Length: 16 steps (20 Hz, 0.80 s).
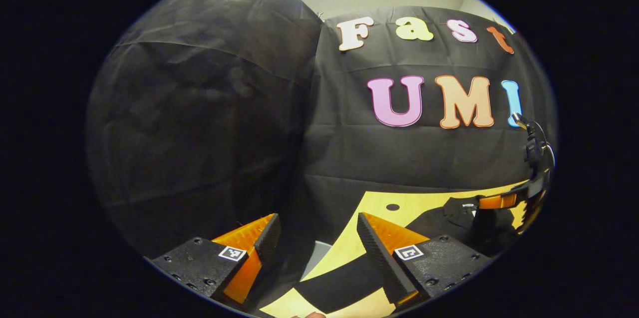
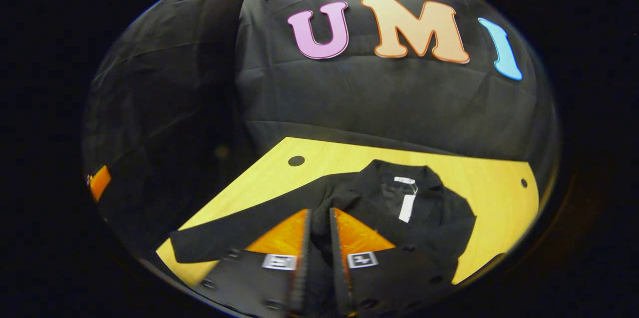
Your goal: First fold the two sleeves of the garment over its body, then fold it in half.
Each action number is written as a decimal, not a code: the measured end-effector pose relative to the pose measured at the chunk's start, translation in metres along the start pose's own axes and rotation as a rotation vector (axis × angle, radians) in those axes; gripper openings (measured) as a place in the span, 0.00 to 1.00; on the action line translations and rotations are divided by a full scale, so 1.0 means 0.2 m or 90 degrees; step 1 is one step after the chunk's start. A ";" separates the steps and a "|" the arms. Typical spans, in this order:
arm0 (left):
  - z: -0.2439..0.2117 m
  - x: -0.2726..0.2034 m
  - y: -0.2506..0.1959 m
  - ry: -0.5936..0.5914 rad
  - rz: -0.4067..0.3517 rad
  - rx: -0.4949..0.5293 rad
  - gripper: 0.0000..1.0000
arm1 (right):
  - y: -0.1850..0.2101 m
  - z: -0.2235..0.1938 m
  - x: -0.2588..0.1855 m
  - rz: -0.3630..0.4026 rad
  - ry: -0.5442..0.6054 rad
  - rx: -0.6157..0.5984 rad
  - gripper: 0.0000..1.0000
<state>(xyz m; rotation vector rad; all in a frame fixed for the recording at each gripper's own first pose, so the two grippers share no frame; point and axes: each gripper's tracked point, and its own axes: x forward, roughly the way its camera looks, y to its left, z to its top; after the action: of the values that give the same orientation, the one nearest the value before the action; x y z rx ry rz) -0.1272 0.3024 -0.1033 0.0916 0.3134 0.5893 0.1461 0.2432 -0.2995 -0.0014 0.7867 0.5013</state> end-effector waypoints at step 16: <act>-0.76 0.19 0.03 0.272 -0.004 -0.047 0.94 | -0.32 0.00 -0.21 -0.122 -0.036 -0.031 0.98</act>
<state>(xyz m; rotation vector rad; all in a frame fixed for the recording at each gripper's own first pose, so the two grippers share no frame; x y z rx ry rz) -0.1477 0.3274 -0.2562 -0.1087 0.7058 0.6110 0.1479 0.1691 -0.2834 -0.1071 0.7113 0.3373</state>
